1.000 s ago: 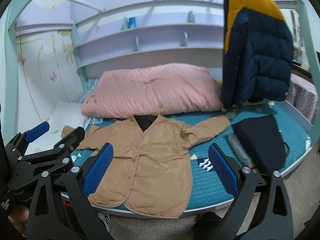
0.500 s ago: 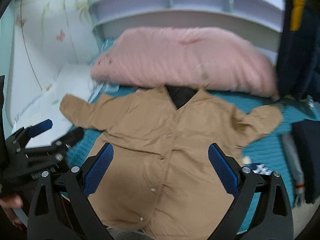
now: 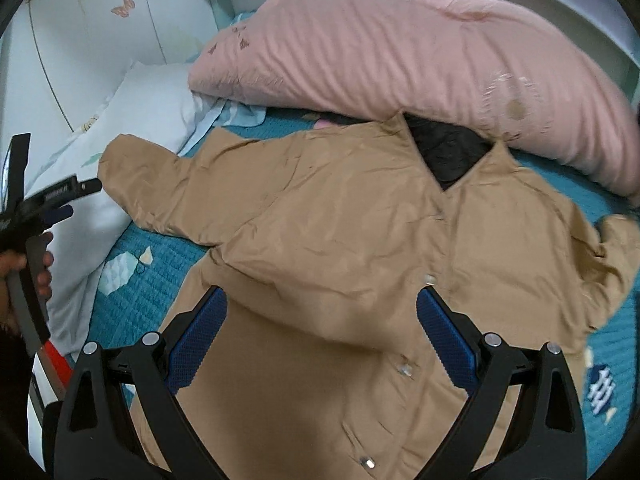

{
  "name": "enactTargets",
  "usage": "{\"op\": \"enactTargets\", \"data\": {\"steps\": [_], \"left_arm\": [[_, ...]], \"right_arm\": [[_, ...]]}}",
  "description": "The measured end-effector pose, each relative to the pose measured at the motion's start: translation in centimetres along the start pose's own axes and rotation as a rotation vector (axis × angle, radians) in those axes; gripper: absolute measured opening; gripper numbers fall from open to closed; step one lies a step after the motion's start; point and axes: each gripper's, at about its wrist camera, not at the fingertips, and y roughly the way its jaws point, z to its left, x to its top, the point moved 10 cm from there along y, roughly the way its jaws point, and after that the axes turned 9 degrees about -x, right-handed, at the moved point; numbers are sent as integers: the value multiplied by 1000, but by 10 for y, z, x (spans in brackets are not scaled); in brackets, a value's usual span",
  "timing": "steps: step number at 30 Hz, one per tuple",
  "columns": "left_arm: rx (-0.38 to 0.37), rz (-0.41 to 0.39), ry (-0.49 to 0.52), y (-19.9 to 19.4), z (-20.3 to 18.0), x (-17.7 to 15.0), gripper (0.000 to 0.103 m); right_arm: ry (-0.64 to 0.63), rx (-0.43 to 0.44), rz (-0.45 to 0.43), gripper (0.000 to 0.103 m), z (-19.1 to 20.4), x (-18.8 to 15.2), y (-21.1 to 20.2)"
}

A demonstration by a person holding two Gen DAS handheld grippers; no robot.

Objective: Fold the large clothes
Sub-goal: 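Move both tools down to the tan jacket and grasp its sleeve with the left tool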

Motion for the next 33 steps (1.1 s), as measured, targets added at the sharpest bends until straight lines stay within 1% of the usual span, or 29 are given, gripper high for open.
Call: {"op": "enactTargets", "data": {"steps": [2, 3, 4, 6, 10, 11, 12, 13, 14, 15, 16, 18, 19, 20, 21, 23, 24, 25, 26, 27, 28, 30, 32, 33], "left_arm": [[-12, 4, -49, 17, 14, 10, 98], [1, 20, -71, 19, 21, 11, 98], [-2, 21, -95, 25, 25, 14, 98], [-11, 16, -94, 32, 24, 19, 98], [21, 33, -86, 51, 26, 26, 97], [27, 29, -78, 53, 25, 28, 82], [41, 20, -62, 53, 25, 31, 48], [52, 18, -54, 53, 26, 32, 36], [34, 14, -57, 50, 25, 34, 23], [-6, -15, -62, 44, 22, 38, 17], [-17, -40, -46, 36, 19, 41, 15], [-51, -101, -2, 13, 7, 50, 12], [-76, -129, 16, -1, 0, 55, 12], [-94, -147, 27, -11, -6, 58, 11], [-131, -171, 43, -26, -17, 64, 11], [-174, -193, 76, -42, -38, 70, 11], [-207, -212, 101, -54, -55, 74, 11], [-241, -224, 121, -64, -71, 76, 11], [-269, -231, 135, -70, -84, 78, 11], [-314, -237, 155, -79, -107, 79, 11], [-344, -243, 167, -86, -122, 78, 11], [-402, -245, 202, -92, -160, 75, 11], [-453, -244, 246, -94, -205, 65, 11], [-482, -236, 264, -93, -225, 59, 11]], "right_arm": [[4, 21, 11, 92, 9, 5, 14], [2, 24, 12, 92, 13, 7, 19], [-2, 26, 11, 92, 16, 10, 23], [-10, 26, -2, 92, 22, 18, 31], [-15, 29, -29, 92, 29, 33, 45], [-14, 39, -36, 92, 31, 37, 50], [-11, 48, -44, 92, 33, 42, 54], [-9, 65, -47, 87, 36, 46, 59], [-10, 85, -43, 78, 39, 48, 64], [-12, 102, -30, 59, 43, 48, 70], [-14, 126, 2, 37, 48, 48, 81], [-4, 170, 50, 15, 57, 46, 97], [2, 200, 75, 9, 63, 45, 105], [9, 228, 92, 6, 68, 45, 111], [13, 246, 103, 2, 74, 44, 115], [26, 300, 124, 1, 85, 42, 123], [25, 312, 147, 1, 91, 38, 130], [24, 300, 192, 1, 94, 30, 144], [28, 285, 211, 1, 94, 25, 154], [36, 292, 217, 0, 93, 22, 161], [60, 318, 217, 0, 92, 22, 164], [135, 389, 224, 1, 85, 26, 156], [170, 422, 183, 2, 69, 31, 138], [183, 429, 164, 4, 58, 31, 129]]}}
